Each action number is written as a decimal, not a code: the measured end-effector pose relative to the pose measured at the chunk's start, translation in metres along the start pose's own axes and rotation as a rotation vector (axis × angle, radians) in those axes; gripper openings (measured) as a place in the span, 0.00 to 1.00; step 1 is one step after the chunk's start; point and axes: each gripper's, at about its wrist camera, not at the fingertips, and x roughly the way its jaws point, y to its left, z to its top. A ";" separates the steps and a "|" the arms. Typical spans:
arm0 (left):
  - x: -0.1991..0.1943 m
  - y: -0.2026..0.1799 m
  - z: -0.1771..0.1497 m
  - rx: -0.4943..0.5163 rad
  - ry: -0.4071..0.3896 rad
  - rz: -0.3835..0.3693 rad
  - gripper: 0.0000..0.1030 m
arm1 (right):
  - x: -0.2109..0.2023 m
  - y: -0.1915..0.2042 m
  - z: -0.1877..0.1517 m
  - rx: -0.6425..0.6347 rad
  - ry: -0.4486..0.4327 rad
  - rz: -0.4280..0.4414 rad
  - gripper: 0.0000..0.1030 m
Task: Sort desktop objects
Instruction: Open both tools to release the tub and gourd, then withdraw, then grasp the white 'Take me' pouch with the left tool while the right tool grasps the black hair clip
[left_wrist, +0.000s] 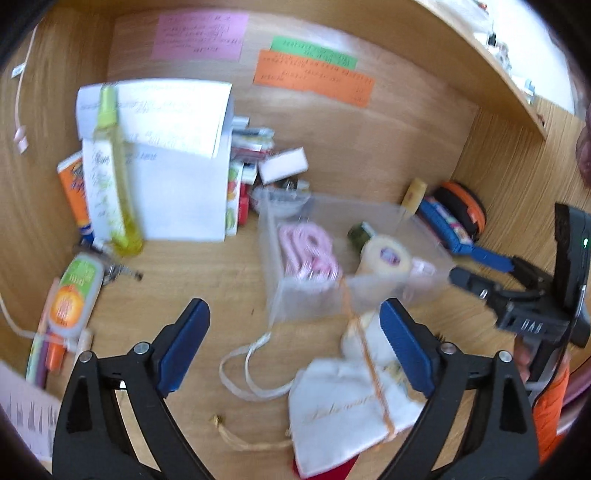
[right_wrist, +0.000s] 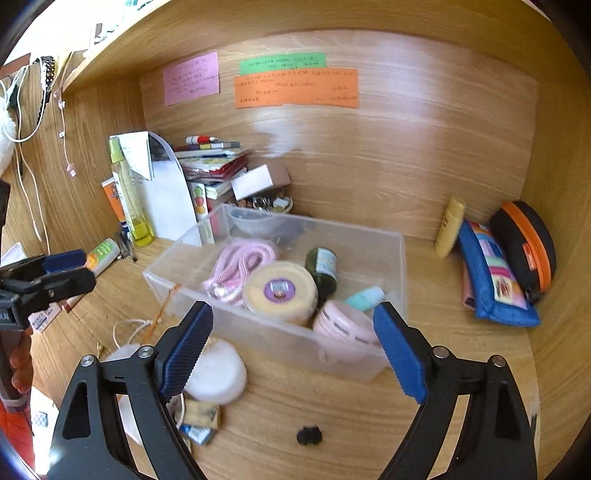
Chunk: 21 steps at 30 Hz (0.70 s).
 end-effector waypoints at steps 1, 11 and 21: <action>0.000 0.001 -0.004 -0.004 0.012 0.001 0.91 | -0.002 -0.002 -0.004 0.006 0.004 -0.002 0.85; -0.015 -0.022 -0.055 0.070 0.090 0.022 0.91 | -0.013 -0.022 -0.038 0.052 0.059 -0.024 0.85; -0.005 -0.045 -0.080 0.138 0.158 0.006 0.91 | -0.015 -0.029 -0.066 0.053 0.121 -0.040 0.85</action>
